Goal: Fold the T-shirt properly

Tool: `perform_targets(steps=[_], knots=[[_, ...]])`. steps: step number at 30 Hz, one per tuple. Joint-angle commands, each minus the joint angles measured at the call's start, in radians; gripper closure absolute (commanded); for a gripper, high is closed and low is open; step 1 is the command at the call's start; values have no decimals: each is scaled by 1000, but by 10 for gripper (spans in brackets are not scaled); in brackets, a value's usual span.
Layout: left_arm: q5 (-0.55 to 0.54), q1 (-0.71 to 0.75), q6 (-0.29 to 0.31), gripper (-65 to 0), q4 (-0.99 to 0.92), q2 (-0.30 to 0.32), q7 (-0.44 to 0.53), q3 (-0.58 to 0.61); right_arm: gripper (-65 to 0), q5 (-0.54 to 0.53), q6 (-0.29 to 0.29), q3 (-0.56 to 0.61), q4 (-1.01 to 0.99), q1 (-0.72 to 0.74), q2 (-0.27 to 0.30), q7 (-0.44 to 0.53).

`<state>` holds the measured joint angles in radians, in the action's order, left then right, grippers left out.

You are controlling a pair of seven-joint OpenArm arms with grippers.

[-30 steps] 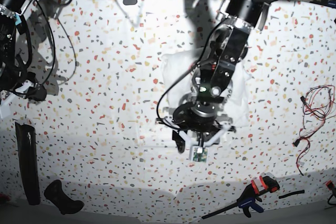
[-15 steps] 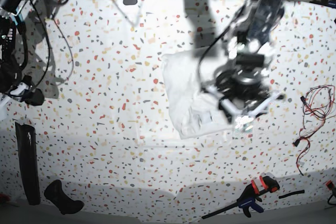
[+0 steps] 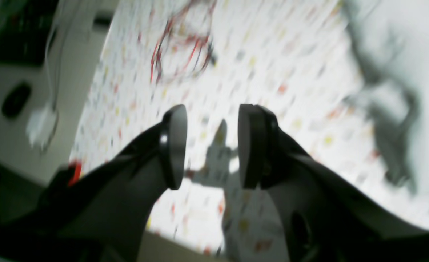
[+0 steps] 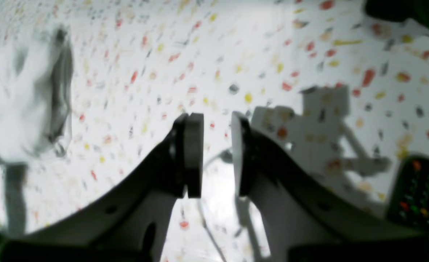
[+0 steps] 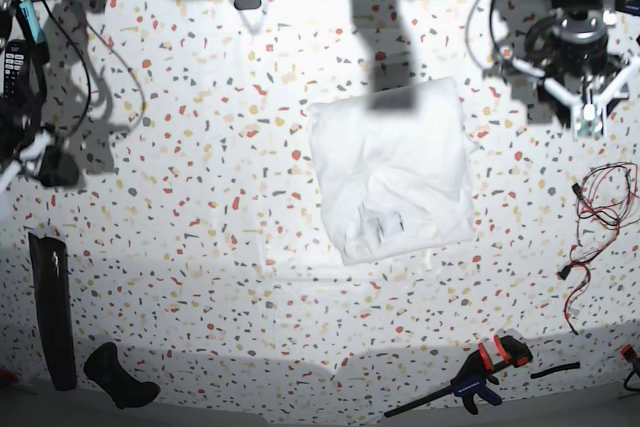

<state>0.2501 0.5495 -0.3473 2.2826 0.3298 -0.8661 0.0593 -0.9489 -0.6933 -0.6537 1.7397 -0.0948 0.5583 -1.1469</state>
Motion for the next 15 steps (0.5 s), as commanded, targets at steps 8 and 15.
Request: perform_targets(steps=[8, 15], knots=[[4, 270, 11, -219, 21, 6, 22, -114, -130, 131, -5, -26, 267, -268, 21, 19], [6, 437, 10, -219, 21, 6, 13, -119, -130, 130, -5, -149, 374, -484, -25, 19]])
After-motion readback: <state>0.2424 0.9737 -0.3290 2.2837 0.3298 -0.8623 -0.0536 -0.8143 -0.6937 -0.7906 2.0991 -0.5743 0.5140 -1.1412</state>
